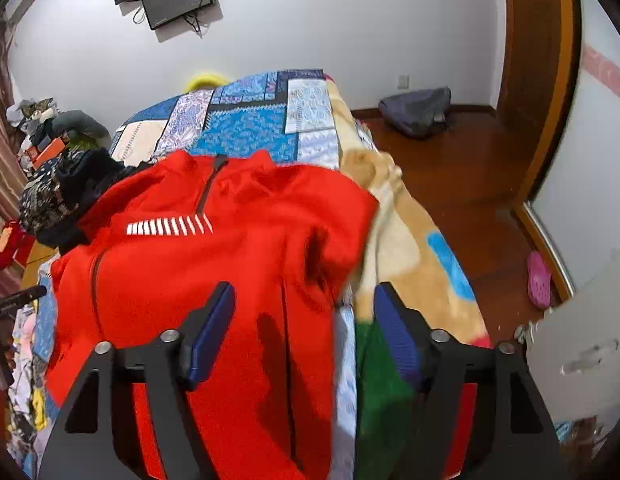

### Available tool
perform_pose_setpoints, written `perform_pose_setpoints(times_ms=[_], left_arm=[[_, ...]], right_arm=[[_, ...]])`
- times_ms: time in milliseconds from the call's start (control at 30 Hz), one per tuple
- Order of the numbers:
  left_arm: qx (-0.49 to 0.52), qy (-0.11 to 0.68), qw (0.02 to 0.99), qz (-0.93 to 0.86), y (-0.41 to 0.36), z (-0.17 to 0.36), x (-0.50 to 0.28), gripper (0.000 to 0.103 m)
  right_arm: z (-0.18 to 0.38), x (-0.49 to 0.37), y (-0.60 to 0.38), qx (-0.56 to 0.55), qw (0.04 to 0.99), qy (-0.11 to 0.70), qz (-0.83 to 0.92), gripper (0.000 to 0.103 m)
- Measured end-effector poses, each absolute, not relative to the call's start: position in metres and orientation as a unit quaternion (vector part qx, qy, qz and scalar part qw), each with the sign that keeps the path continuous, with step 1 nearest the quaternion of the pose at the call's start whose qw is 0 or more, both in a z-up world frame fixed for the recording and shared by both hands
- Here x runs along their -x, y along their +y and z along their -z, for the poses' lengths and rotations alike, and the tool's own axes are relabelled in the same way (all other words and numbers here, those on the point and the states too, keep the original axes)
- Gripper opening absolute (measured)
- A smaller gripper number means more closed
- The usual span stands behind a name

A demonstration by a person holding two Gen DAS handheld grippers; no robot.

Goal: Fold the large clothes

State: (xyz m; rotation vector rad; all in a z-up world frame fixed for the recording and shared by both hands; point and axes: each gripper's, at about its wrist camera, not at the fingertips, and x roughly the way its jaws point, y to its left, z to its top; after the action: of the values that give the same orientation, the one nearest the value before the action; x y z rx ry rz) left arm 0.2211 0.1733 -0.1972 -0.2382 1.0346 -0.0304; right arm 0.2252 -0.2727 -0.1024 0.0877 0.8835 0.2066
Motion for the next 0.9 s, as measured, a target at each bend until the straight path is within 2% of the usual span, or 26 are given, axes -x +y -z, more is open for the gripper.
perform_pose_setpoints(times_ms=[300,433,500,533,600,633,667,700,767,900], left_arm=[[0.216,0.565,0.793,0.08,0.175,0.254,-0.17,0.065],[0.241,0.563,0.785,0.089,0.168,0.267,-0.162,0.068],[0.241,0.56,0.787,0.09,0.166,0.265,-0.162,0.067],[0.242,0.557,0.789,0.095,0.163,0.264,-0.162,0.064],[0.234,0.553,0.793,0.102,0.153,0.26,-0.17,0.043],[0.226,0.55,0.796,0.11,0.148,0.254,-0.172,0.035],[0.218,0.547,0.8,0.118,0.142,0.247,-0.174,0.017],[0.212,0.543,0.803,0.124,0.138,0.243,-0.175,0.004],[0.201,0.531,0.813,0.133,0.128,0.229,-0.178,0.004],[0.182,0.478,0.845,0.156,0.109,0.182,-0.182,0.003]], right_arm=[[0.164,-0.195,-0.273,-0.079,0.842,0.521,-0.118,0.07],[0.176,-0.185,-0.256,-0.064,0.836,0.53,-0.125,0.072],[0.175,-0.183,-0.244,-0.046,0.838,0.527,-0.131,0.066],[0.175,-0.182,-0.24,-0.045,0.837,0.528,-0.137,0.063],[0.173,-0.18,-0.232,-0.031,0.839,0.526,-0.133,0.042],[0.173,-0.18,-0.229,-0.018,0.842,0.524,-0.129,0.035],[0.173,-0.18,-0.23,-0.014,0.842,0.523,-0.129,0.023],[0.174,-0.18,-0.232,-0.02,0.84,0.526,-0.129,0.015],[0.173,-0.183,-0.236,-0.037,0.838,0.528,-0.134,0.01],[0.154,-0.187,-0.243,-0.068,0.846,0.508,-0.149,0.009]])
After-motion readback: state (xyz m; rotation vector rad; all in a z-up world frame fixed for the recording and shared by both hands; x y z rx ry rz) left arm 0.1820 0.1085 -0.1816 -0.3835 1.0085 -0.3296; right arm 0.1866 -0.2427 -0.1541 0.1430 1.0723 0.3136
